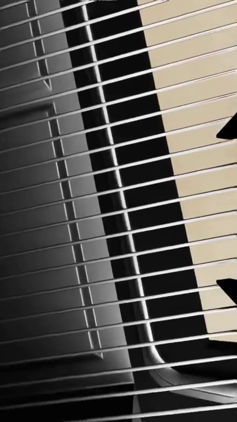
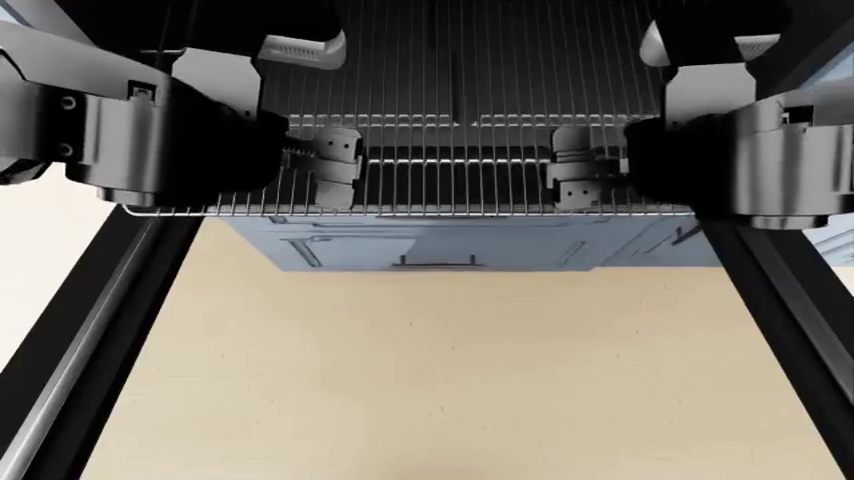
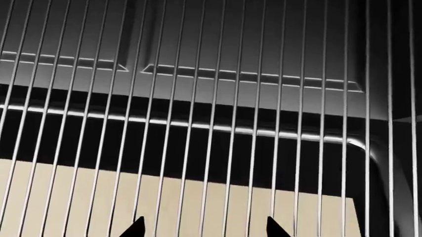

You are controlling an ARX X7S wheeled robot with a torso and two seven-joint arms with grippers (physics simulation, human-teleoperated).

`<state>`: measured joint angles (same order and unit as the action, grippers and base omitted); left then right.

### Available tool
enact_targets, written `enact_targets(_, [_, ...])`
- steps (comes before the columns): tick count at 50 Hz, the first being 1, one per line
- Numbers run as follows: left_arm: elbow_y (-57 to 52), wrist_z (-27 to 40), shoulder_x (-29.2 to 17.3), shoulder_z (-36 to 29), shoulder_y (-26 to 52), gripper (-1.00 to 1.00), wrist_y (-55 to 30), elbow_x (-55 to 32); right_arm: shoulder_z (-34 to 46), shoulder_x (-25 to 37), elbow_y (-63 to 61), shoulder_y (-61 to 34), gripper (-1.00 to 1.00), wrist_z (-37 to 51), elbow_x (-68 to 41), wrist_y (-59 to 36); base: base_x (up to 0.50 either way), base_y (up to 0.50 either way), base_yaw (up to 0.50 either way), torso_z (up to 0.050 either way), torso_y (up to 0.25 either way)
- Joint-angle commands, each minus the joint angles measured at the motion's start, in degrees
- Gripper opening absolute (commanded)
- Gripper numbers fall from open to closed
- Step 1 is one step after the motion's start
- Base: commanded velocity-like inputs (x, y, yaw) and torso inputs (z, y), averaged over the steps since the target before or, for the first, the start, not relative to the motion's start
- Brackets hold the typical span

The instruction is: Fully slide the bottom oven rack out.

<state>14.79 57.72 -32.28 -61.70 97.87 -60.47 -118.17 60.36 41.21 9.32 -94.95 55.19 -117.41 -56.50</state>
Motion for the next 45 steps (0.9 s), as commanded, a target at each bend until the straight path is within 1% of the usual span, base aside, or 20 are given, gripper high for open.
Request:
enact_targets(1, [-0.06, 10.53, -2.67, -10.37, -8.79, 1.00, -3.58, -11.73, 8.07, 4.55, -4.77, 9.31, 1.00, 8.46, -11.85, -1.84, -0.01, 0.00, 0.00, 0.000, -0.024])
enact_targets(7, [-4.39, 14.31, -6.47, -10.36, -11.44, 1.00, -0.29, -17.05, 8.33, 7.88, -9.88, 11.32, 1.00, 12.10, -16.35, 0.43, 0.00, 0.00, 0.00, 0.000, -0.024])
enact_targets(11, [-7.53, 18.39, -9.66, -11.50, -13.33, 1.00, 2.31, -22.52, 8.72, 10.00, -12.76, 12.17, 1.00, 14.23, -18.75, 1.45, 0.00, 0.00, 0.00, 0.000, -0.025])
enact_targets(14, [-11.19, 19.22, -11.94, -10.95, -15.28, 1.00, 5.32, -25.13, 9.51, 11.70, -14.93, 13.20, 1.00, 16.25, -20.61, 2.33, 0.00, 0.00, 0.00, 0.000, -0.026])
enact_targets(18, [-15.59, 20.84, -14.48, -11.95, -17.98, 1.00, 7.33, -27.86, 9.91, 14.64, -18.35, 15.37, 1.00, 17.74, -22.59, 4.60, 0.00, 0.00, 0.00, 0.000, -0.027])
enact_targets(22, [-18.34, 20.94, -16.17, -12.25, -19.93, 1.00, 9.09, -29.94, 10.42, 16.86, -21.38, 17.12, 1.00, 18.76, -23.74, 6.08, -0.01, 0.00, 0.00, 0.000, -0.028])
enact_targets(29, [-21.50, 20.96, -17.46, -13.82, -21.84, 1.00, 8.89, -34.21, 11.04, 19.51, -24.37, 19.31, 1.00, 18.75, -26.49, 7.64, 0.00, 0.00, 0.00, 0.000, -0.030])
enact_targets(36, [-24.37, 21.51, -18.98, -15.47, -23.51, 1.00, 8.97, -35.83, 12.14, 22.45, -27.46, 20.97, 1.00, 19.40, -29.47, 8.33, 0.00, 0.00, 0.00, 0.000, -0.033])
enact_targets(45, [-31.29, 21.15, -23.22, -18.22, -28.64, 1.00, 10.21, -36.96, 14.62, 26.71, -33.38, 25.89, 1.00, 18.29, -29.87, 8.87, -0.01, 0.00, 0.00, 0.000, -0.035])
